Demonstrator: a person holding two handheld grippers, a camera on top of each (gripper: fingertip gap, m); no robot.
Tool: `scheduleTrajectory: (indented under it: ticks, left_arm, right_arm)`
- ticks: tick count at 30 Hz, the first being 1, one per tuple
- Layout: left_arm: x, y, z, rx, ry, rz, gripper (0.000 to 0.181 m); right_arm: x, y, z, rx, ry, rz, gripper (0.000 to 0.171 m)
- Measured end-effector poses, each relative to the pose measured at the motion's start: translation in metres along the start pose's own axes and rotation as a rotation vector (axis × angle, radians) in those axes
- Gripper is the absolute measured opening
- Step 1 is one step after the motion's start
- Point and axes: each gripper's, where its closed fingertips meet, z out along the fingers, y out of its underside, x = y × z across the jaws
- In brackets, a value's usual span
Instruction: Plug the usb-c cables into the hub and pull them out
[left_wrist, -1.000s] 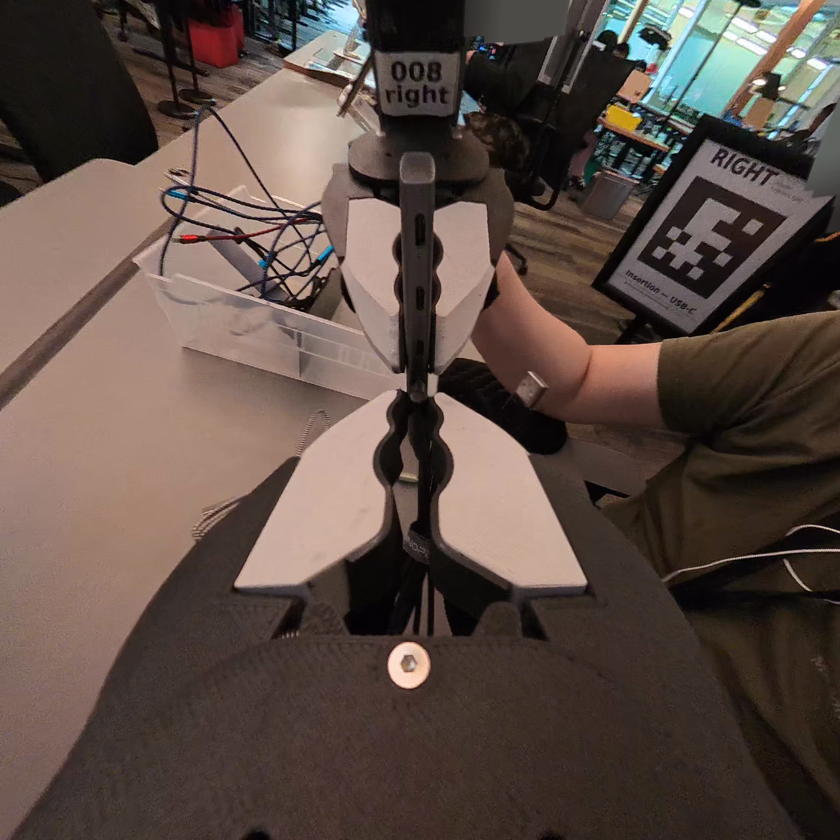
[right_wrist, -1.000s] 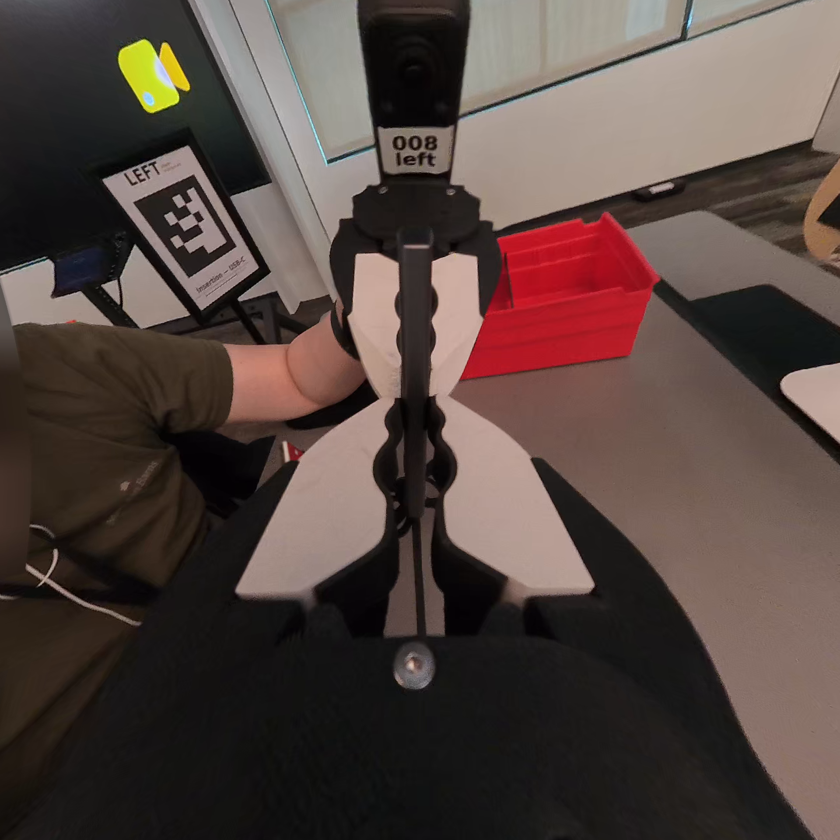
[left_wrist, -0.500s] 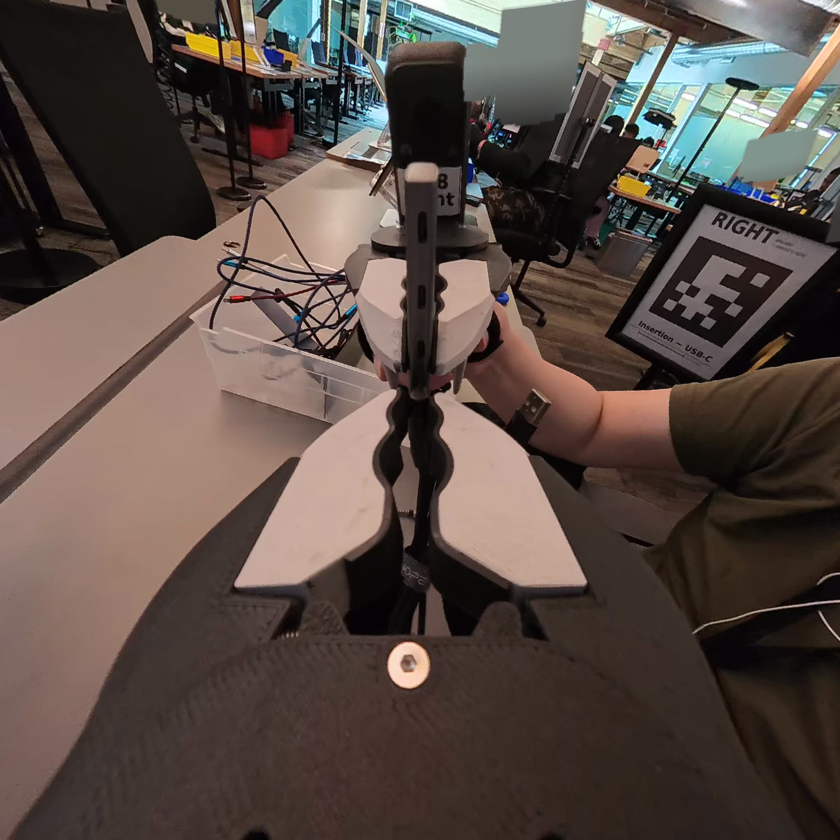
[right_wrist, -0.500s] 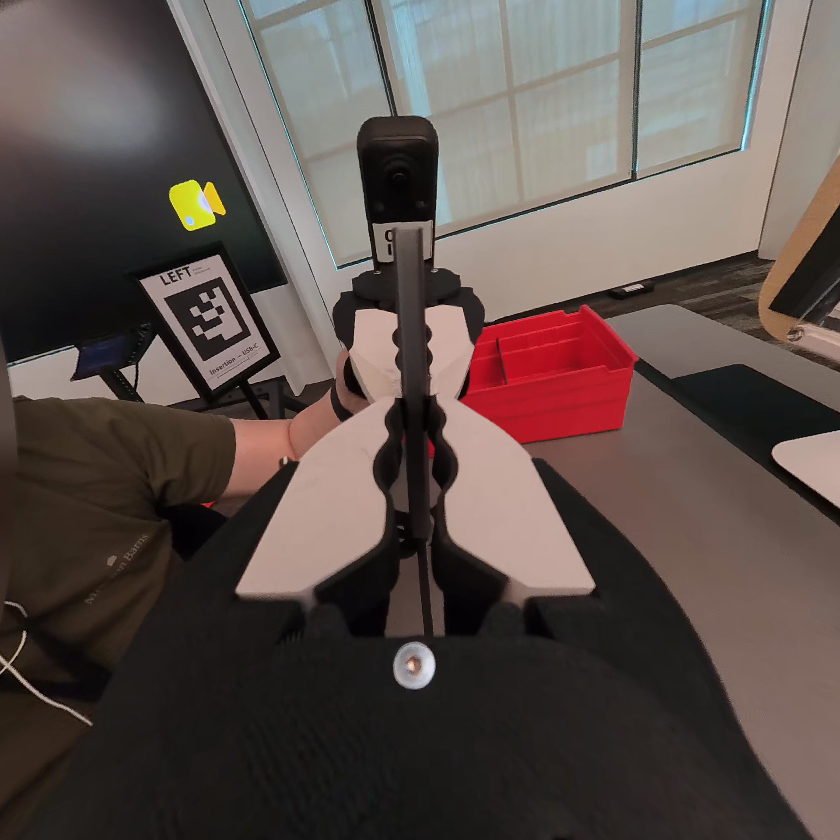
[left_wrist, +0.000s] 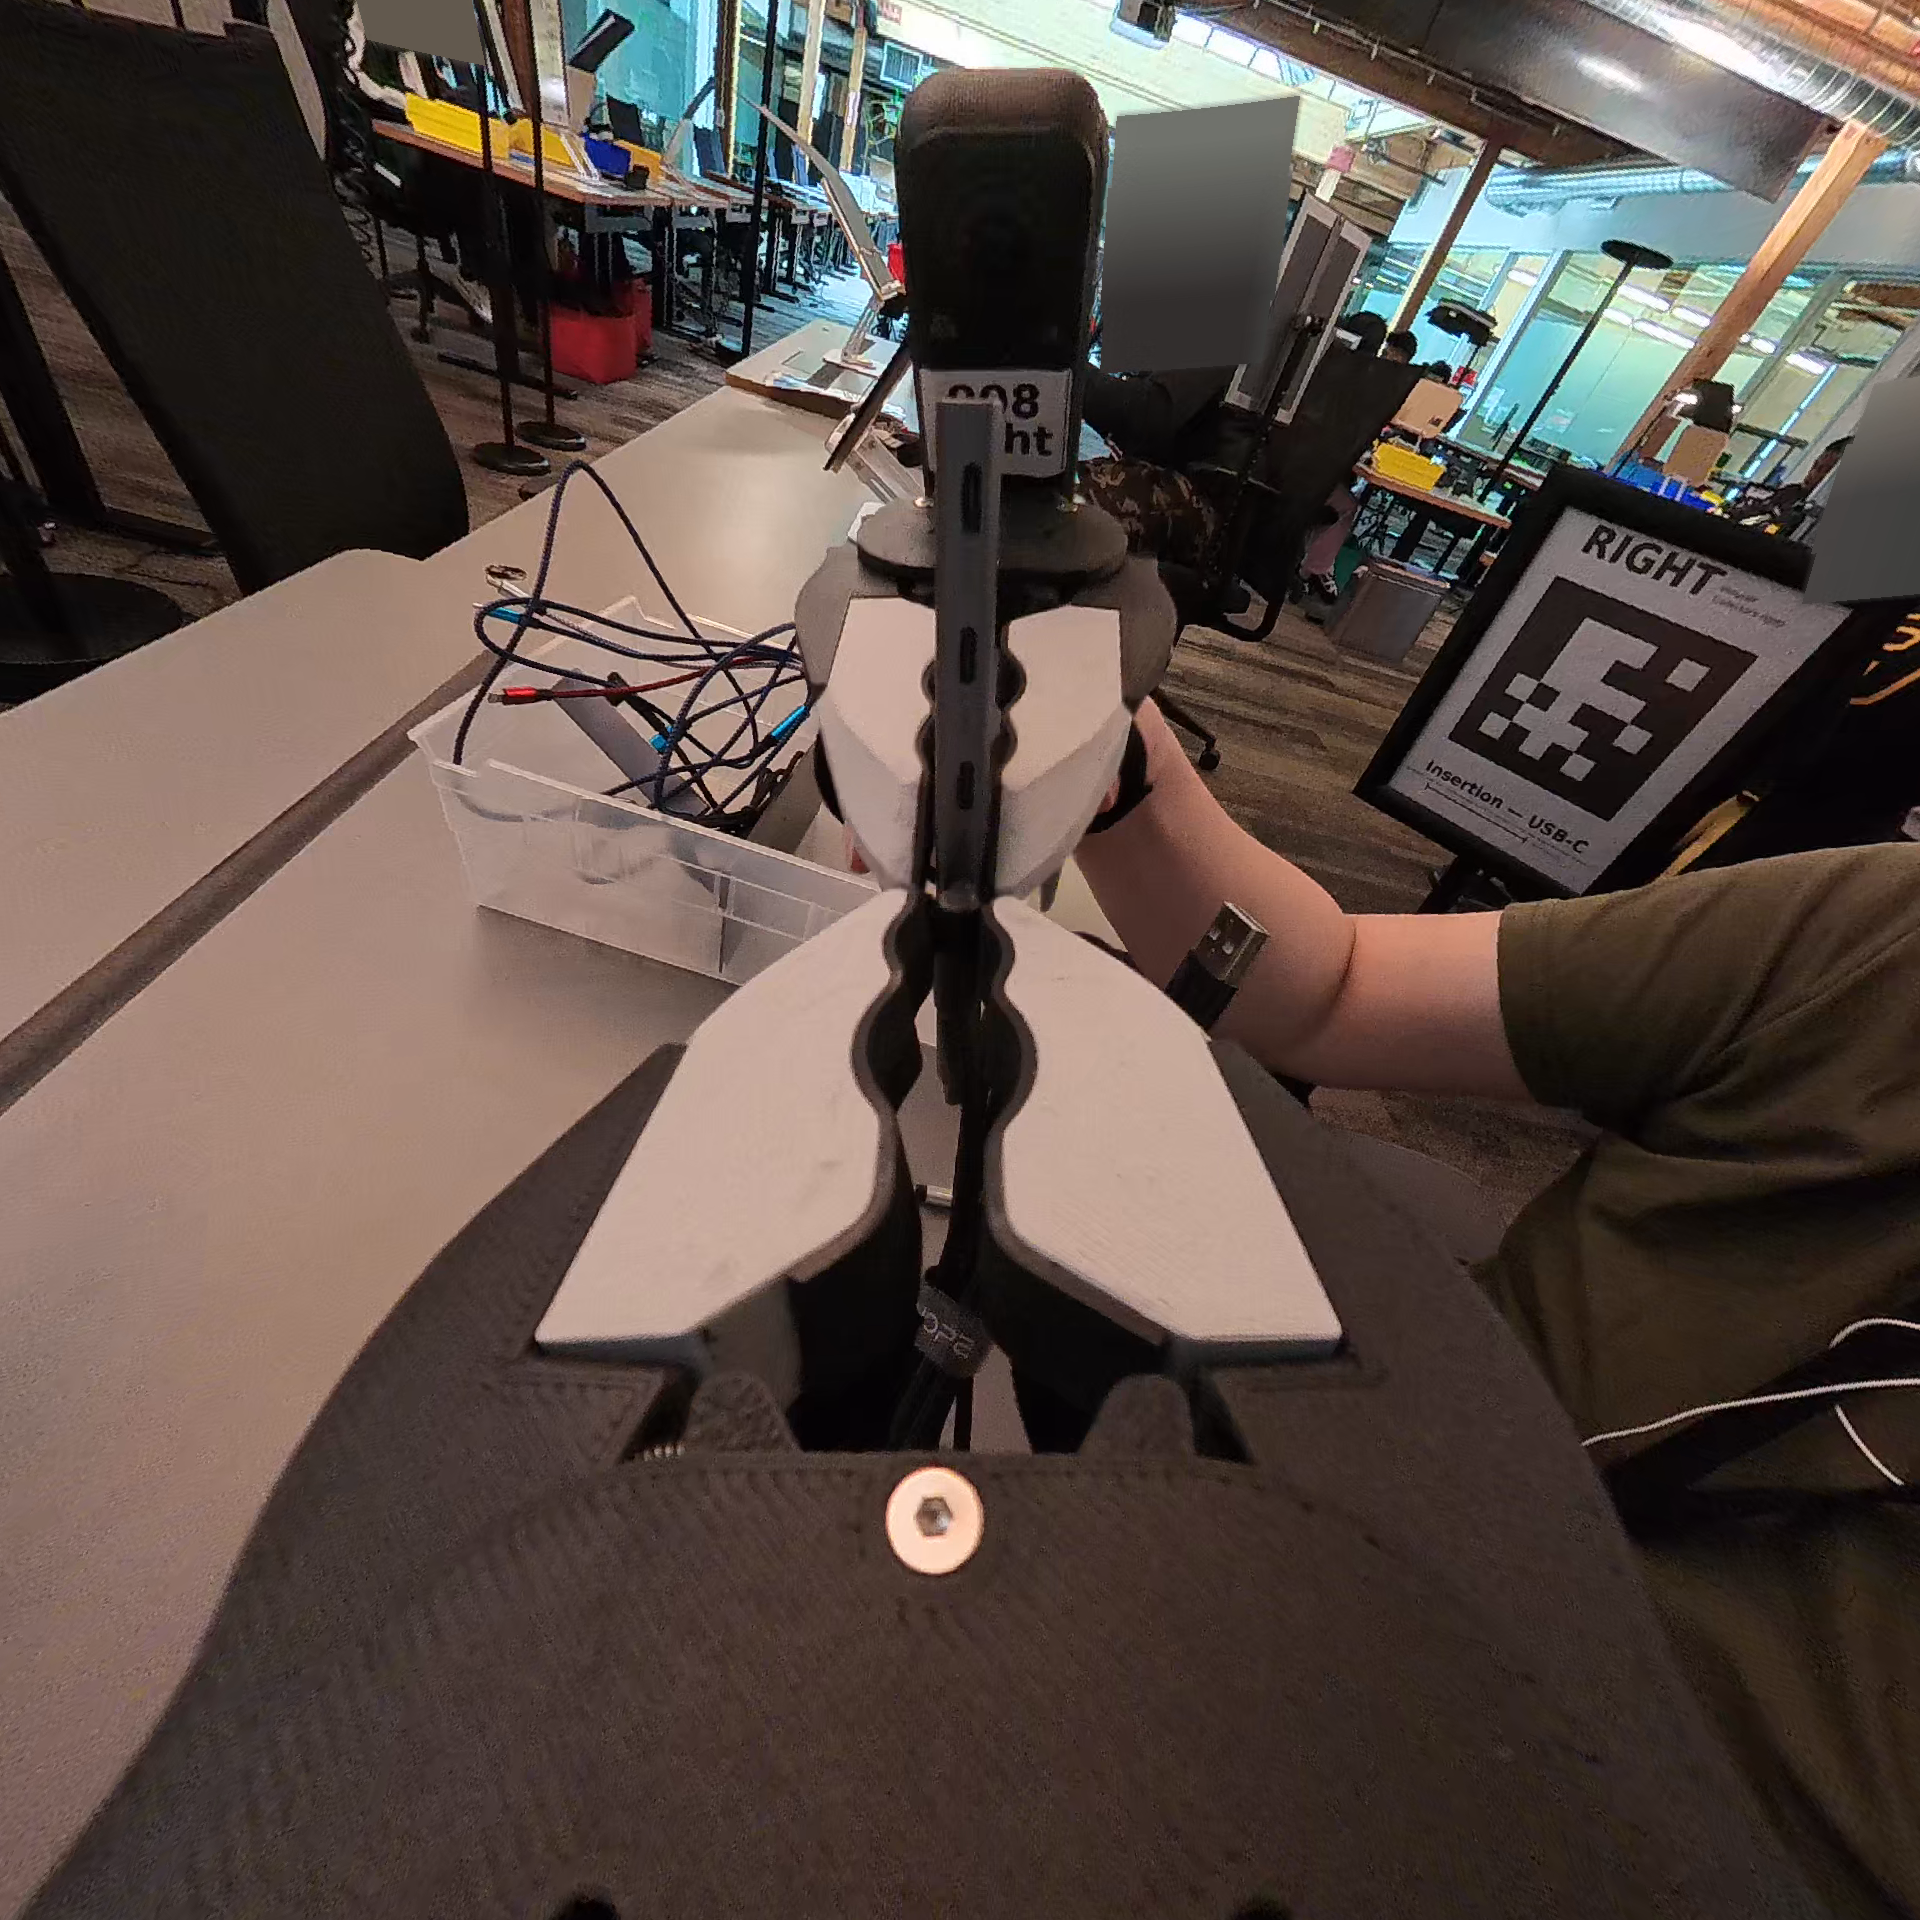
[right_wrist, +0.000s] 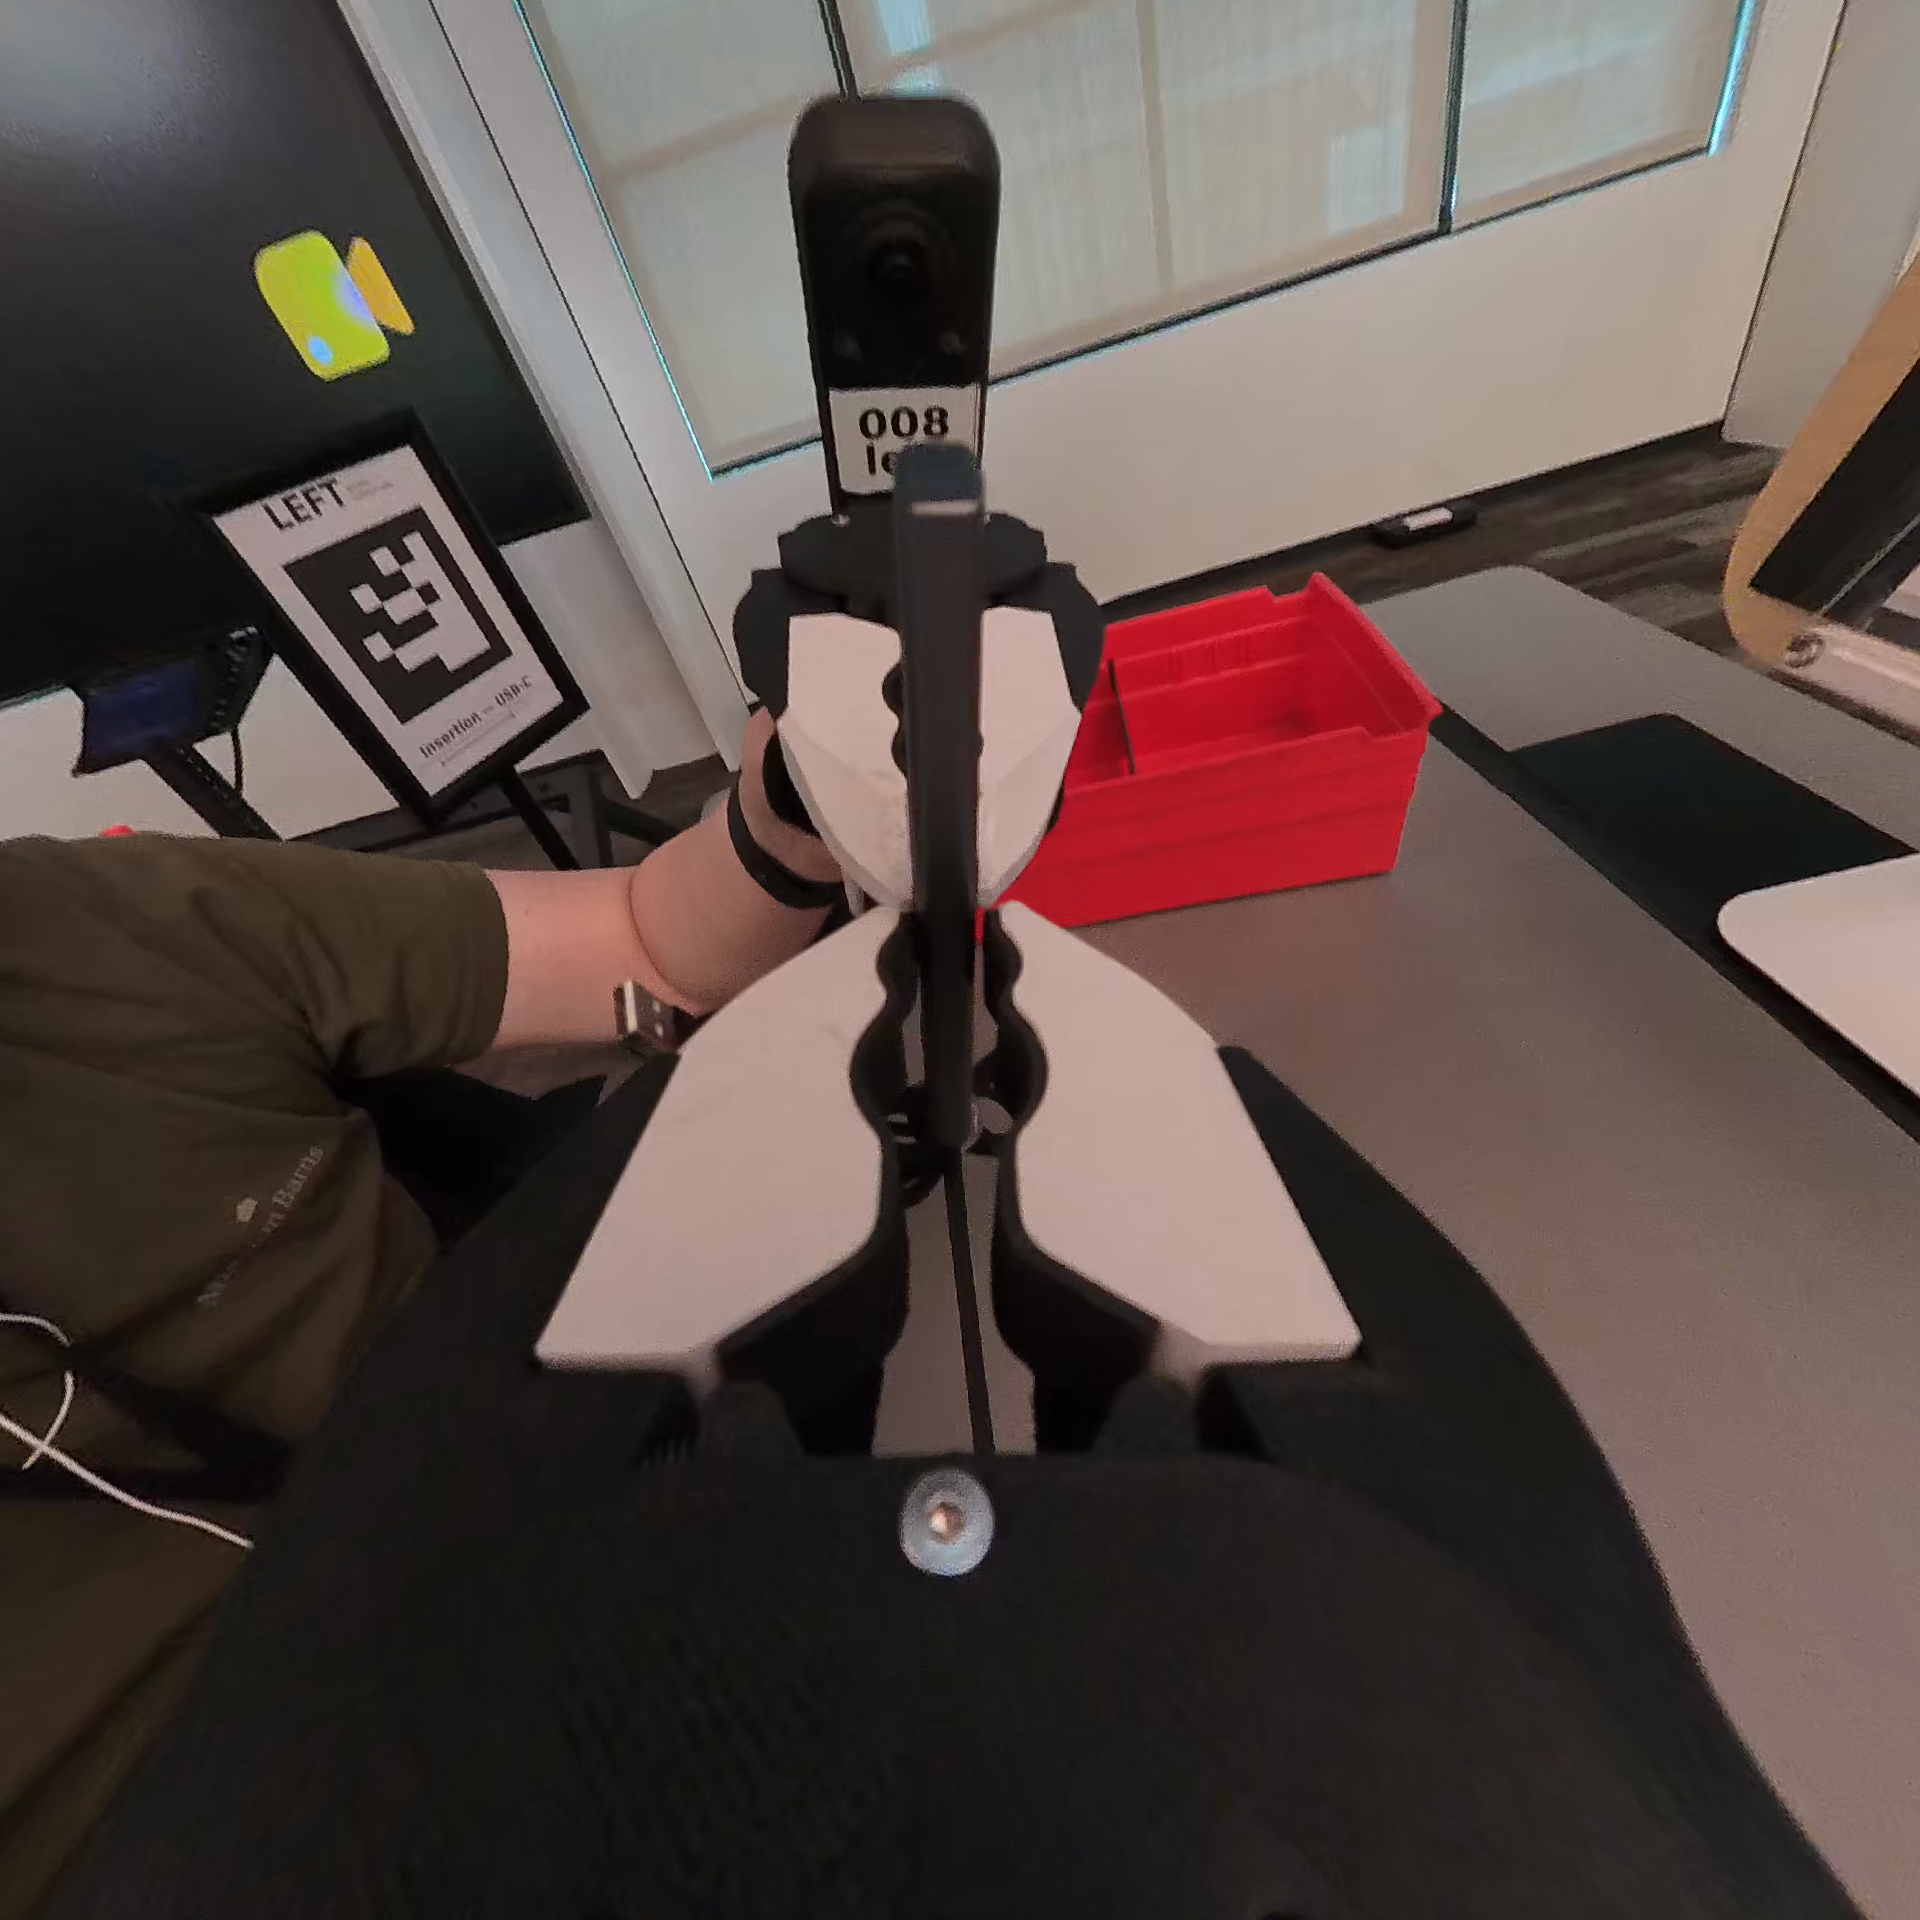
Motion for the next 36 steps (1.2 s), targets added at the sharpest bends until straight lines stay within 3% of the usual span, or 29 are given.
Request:
scheduleTrajectory:
  ticks: [36]
  left_arm:
    - [-0.003,0.014,-0.002,-0.118,-0.023,0.071,0.007]
  right_arm:
    - [-0.001,0.024,0.020,-0.156,0.007,-0.083,0.011]
